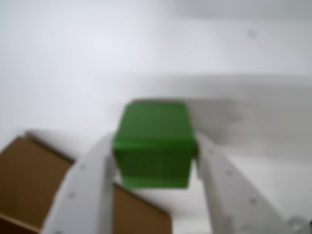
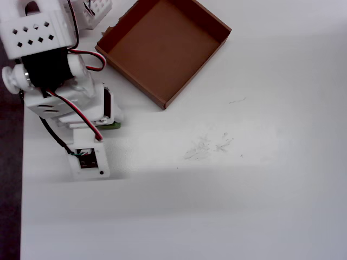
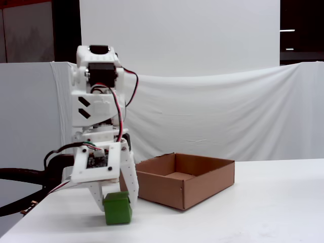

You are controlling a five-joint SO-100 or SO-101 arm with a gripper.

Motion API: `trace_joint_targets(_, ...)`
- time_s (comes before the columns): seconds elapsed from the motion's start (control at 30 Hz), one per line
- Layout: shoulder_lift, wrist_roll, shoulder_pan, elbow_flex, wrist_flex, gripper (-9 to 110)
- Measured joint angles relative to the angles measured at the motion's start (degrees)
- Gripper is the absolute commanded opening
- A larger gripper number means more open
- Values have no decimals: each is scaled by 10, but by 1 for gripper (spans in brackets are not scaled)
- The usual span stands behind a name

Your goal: Grasp a green cube and put it in a box.

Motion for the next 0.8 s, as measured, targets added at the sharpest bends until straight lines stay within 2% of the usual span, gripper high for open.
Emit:
trace_joint_targets(0.33,0,0,0,0,11,13)
trace_joint_targets(0.8,91,0,-20,-65,165,14)
